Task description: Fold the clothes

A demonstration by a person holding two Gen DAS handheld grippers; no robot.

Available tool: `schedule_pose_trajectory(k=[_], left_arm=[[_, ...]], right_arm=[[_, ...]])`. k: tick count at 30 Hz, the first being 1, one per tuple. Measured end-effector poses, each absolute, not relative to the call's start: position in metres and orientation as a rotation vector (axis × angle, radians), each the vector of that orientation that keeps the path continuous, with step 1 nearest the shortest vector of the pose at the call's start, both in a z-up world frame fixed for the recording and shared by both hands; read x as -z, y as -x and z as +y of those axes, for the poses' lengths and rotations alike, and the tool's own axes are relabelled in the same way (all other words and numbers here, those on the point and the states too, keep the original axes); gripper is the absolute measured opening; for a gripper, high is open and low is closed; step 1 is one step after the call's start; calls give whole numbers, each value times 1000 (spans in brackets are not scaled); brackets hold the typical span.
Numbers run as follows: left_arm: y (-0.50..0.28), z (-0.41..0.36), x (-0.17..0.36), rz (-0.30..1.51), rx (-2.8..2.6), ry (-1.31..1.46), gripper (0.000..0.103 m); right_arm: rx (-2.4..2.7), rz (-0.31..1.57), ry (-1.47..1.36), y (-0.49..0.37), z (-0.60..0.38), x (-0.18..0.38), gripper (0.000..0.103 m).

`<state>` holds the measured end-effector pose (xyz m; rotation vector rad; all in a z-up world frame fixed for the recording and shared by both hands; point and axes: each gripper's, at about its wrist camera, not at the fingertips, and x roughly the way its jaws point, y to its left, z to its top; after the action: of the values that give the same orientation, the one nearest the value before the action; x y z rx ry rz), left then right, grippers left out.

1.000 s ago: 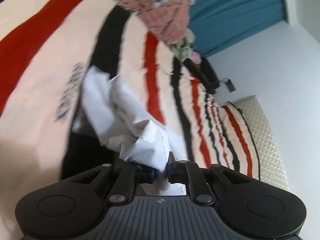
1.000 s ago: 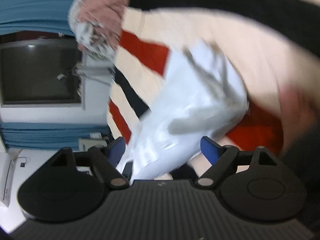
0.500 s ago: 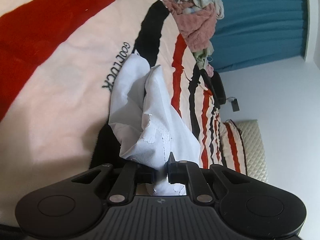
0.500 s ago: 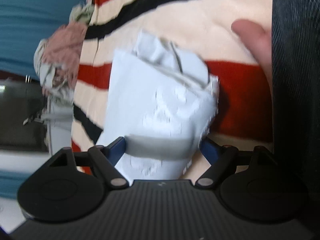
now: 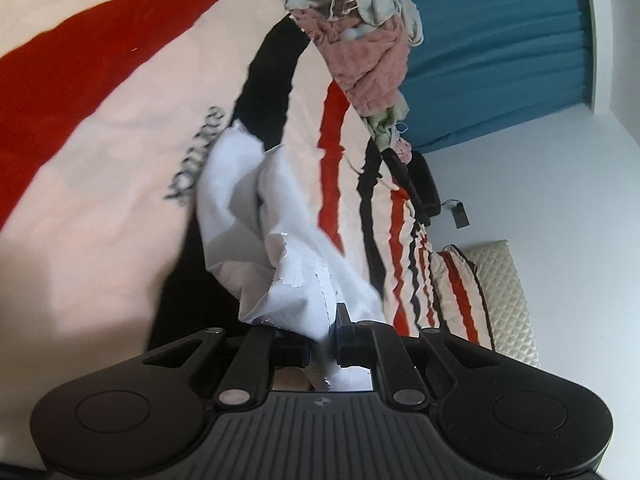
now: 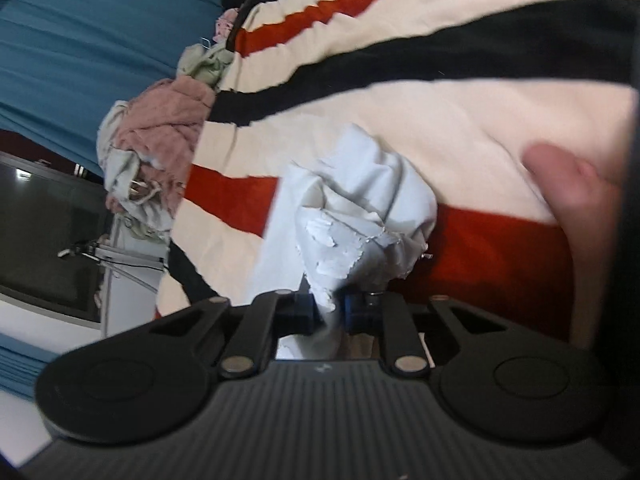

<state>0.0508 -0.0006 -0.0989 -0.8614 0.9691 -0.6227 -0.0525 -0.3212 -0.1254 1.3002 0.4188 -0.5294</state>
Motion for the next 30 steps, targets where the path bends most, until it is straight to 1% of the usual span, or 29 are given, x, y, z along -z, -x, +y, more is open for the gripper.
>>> schedule_pose_trajectory(k=[5,10,13,16,17,19,21,23,25,28,29,30], left_arm=[[-110,-46,53,1015,680,848,11],[-201,-132,-1,978,673,700,11],[-261,-186,-35,896,696,623,11],[-318,-232,-61,762,749,584,12],[-333,-247,-65,718,772,573,12],[-352,-272,-51,659,798,530,12],[-370,-296,-35,604,822,485,13],[-372,-300,-4,635,808,436,13],[-373,-302,29,676,791,386,13],[-373,-304,78,735,763,312,12],[-373,-305,94,755,753,287,13],[-374,-306,110,774,744,262,16]], right_arm=[[476,392,-1320,11,-365,83,15],[430,386,-1263,-72,-427,44,16],[394,360,-1206,-134,-469,20,16],[323,252,-1150,-183,-506,-4,16],[297,213,-1125,-198,-517,-12,16],[288,176,-1048,-223,-533,-18,16],[301,173,-991,-243,-544,-4,16],[319,200,-950,-259,-552,30,16],[331,271,-955,-270,-558,75,16],[348,468,-1002,-281,-559,148,16],[354,533,-1036,-281,-559,170,16],[346,546,-1058,-277,-557,183,16]])
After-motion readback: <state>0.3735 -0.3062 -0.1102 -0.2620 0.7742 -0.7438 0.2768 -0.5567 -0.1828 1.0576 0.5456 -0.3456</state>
